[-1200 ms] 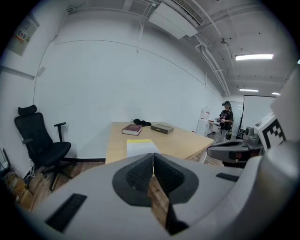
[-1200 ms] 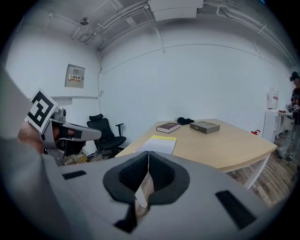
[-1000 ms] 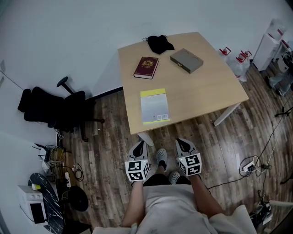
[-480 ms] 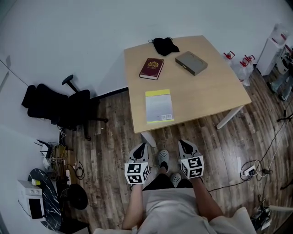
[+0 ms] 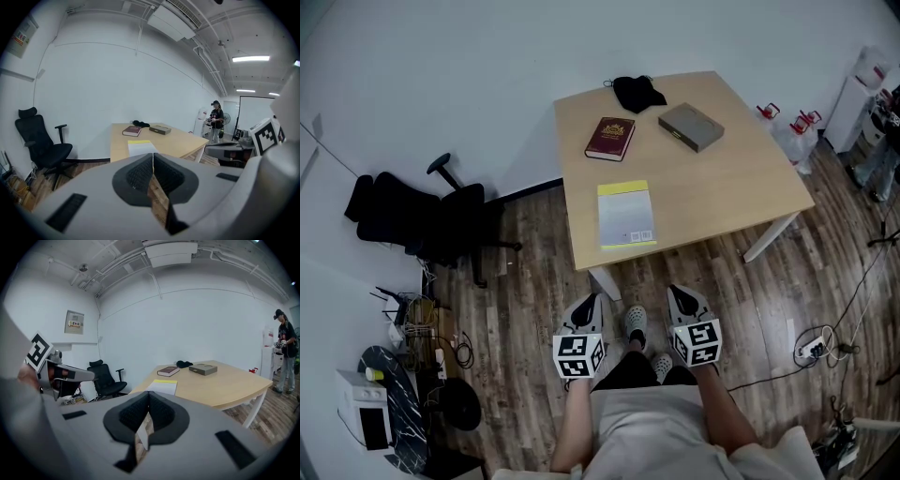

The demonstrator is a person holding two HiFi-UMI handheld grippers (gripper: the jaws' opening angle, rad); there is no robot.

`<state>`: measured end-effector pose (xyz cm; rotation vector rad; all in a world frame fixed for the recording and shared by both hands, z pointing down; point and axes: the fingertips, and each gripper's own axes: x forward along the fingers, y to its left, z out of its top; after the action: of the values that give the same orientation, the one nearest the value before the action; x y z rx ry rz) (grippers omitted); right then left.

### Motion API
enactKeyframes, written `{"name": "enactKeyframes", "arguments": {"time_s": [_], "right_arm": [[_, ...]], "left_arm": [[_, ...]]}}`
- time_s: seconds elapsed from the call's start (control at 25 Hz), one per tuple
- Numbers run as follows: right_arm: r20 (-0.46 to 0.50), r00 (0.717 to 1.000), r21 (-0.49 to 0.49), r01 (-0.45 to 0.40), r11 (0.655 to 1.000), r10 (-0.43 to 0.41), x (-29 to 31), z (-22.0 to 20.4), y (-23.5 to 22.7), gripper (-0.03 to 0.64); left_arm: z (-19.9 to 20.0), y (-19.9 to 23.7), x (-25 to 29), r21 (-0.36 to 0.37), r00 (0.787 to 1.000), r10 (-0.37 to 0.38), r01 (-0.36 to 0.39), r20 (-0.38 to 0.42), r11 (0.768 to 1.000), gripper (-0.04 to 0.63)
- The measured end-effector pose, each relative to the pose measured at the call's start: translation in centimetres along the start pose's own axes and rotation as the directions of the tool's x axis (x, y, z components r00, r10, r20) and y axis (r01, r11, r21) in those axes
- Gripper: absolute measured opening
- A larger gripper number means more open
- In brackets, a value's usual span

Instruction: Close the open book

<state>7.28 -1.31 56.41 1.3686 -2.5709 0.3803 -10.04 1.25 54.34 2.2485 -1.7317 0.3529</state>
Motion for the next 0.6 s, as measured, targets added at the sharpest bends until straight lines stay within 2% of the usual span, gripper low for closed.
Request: {"name": "enactKeyframes", "arguments": {"time_s": [0.6], "right_arm": [[-0.001, 1.0, 0.002, 0.003, 1.0, -0.003, -0.31, 0.22, -0.51, 0.008]], "left_arm": [[0.74, -0.8, 0.56, 0.031, 1.0, -0.019, 0.019, 0.005, 0.999, 0.023]]}}
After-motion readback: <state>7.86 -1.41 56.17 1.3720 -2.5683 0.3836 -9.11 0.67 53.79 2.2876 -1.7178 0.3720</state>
